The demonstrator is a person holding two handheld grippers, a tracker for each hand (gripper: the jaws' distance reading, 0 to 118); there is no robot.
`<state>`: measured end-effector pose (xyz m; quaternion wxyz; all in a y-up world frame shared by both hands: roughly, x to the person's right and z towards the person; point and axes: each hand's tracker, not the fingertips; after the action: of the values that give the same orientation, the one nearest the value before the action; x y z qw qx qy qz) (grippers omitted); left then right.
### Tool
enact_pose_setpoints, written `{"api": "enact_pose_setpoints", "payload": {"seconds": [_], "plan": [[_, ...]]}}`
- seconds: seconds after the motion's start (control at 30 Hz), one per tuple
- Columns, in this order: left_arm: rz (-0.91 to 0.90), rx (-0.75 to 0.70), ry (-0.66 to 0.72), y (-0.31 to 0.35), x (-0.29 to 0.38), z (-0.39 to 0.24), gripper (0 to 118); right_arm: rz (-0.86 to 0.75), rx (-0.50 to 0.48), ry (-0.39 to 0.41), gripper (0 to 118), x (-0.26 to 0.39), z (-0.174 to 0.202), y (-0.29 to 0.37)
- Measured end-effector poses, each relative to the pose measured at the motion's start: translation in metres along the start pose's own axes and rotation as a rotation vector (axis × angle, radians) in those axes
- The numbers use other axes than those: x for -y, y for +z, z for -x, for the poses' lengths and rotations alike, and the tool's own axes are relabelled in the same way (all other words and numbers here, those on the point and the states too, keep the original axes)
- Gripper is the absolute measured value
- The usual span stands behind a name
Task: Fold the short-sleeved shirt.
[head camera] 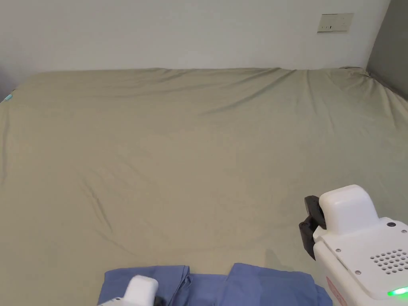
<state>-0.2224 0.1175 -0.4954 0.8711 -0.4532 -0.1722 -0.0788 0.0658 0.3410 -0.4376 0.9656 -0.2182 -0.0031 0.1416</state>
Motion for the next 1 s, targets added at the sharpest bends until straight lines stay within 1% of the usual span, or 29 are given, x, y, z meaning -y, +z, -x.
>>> {"api": "enact_pose_setpoints", "payload": {"seconds": [0.1, 0.17, 0.3, 0.4, 0.47, 0.5, 0.53, 0.57, 0.63, 0.77, 0.8, 0.87, 0.9, 0.93, 0.97, 1.0], "plan": [[-0.050, -0.061, -0.130, 0.005, 0.006, -0.031, 0, 0.002, 0.005, 0.008, 1, 0.001, -0.001, 0.002], [-0.074, -0.075, -0.182, 0.009, 0.006, -0.042, 0, 0.007, 0.007, 0.007, 1, 0.002, -0.002, 0.001], [-0.088, 0.012, -0.145, 0.008, 0.005, -0.059, 0, 0.012, 0.007, -0.001, 1, 0.003, -0.003, -0.001], [-0.085, 0.062, -0.166, 0.004, 0.008, -0.078, 0, 0.013, 0.000, 0.001, 1, 0.002, 0.000, -0.002], [-0.079, 0.135, -0.169, 0.005, 0.009, -0.085, 0, 0.014, -0.002, 0.008, 1, 0.002, 0.001, -0.002], [-0.073, 0.200, -0.147, 0.007, 0.008, -0.087, 0, 0.015, -0.004, 0.011, 1, 0.002, 0.002, -0.002], [-0.057, 0.274, -0.098, 0.011, 0.006, -0.083, 0, 0.015, -0.004, 0.013, 1, 0.002, 0.001, -0.003], [-0.065, 0.310, -0.041, 0.017, 0.003, -0.076, 0, 0.016, -0.003, 0.015, 1, 0.001, 0.001, -0.003], [-0.106, 0.378, 0.076, 0.029, -0.001, -0.056, 0, 0.014, -0.001, 0.017, 1, 0.000, 0.000, -0.003], [-0.140, 0.453, 0.305, 0.048, -0.012, 0.017, 0, 0.009, 0.004, 0.019, 1, -0.003, -0.003, -0.004], [-0.139, 0.468, 0.363, 0.050, -0.013, 0.038, 6, 0.009, 0.004, 0.019, 1, -0.003, -0.003, -0.005], [-0.153, 0.477, 0.460, 0.051, -0.012, 0.083, 32, 0.009, 0.001, 0.018, 1, -0.004, -0.002, -0.006], [-0.150, 0.476, 0.493, 0.051, -0.010, 0.102, 53, 0.009, 0.000, 0.019, 1, -0.005, -0.001, -0.007], [-0.121, 0.464, 0.529, 0.050, -0.007, 0.121, 86, 0.009, -0.002, 0.020, 1, -0.005, 0.000, -0.007], [-0.084, 0.471, 0.563, 0.045, -0.005, 0.138, 104, 0.010, -0.005, 0.022, 1, -0.005, 0.001, -0.007], [-0.058, 0.495, 0.591, 0.040, 0.001, 0.152, 114, 0.011, -0.008, 0.025, 1, -0.005, 0.003, -0.008]]}}
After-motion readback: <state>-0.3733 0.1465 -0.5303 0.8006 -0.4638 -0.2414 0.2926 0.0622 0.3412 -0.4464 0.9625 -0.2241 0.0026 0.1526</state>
